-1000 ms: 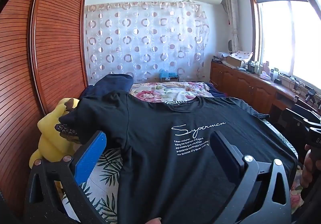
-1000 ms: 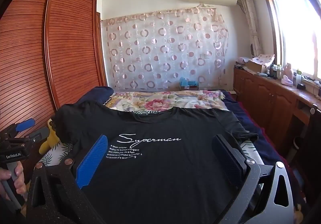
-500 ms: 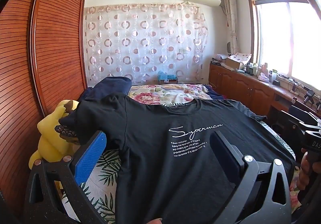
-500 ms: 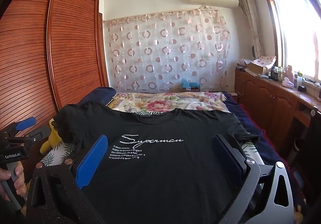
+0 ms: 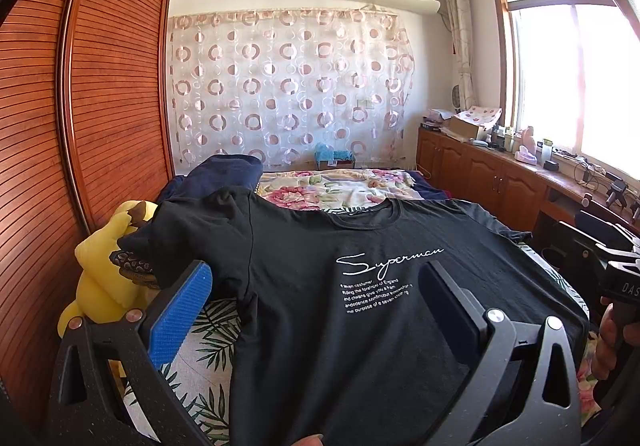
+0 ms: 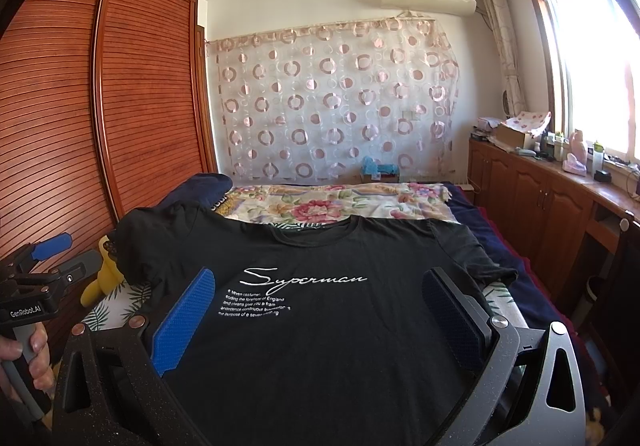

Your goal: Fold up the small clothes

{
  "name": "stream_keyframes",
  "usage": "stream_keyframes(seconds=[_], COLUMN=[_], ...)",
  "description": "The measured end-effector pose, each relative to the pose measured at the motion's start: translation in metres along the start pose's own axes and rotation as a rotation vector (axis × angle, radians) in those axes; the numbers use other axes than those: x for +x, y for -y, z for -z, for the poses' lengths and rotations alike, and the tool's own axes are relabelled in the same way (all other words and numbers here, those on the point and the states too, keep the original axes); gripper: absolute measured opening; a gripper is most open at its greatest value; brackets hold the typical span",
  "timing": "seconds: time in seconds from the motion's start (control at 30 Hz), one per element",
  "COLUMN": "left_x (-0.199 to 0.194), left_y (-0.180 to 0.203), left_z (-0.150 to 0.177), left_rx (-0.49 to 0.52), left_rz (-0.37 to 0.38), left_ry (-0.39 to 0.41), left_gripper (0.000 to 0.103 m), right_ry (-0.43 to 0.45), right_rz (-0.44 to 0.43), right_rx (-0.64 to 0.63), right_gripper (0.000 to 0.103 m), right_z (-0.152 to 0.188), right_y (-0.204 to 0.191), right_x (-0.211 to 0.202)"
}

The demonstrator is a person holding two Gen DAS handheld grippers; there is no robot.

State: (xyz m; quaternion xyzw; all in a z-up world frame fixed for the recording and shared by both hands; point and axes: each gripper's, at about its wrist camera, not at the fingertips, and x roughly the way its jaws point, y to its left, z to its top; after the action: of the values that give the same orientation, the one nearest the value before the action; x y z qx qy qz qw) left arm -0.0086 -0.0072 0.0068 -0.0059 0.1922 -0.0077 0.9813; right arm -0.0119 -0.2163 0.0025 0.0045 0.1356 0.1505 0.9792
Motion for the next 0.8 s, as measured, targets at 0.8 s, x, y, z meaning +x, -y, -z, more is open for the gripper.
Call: stream_keyframes(seconds=[0.8], left_x=[-0.0027], left_y=[-0.0001], left_z=[-0.0007], left_rx=[-0.007], left_rz=[0.002], left_ry=[0.002], left_gripper=[0.103], right_ry=[-0.003], right_rz=[-0.003], right_rx=[0.000], right_gripper=[0.103], right_z=[0.0003], right_y=[-0.0006], right_x=[0.0009])
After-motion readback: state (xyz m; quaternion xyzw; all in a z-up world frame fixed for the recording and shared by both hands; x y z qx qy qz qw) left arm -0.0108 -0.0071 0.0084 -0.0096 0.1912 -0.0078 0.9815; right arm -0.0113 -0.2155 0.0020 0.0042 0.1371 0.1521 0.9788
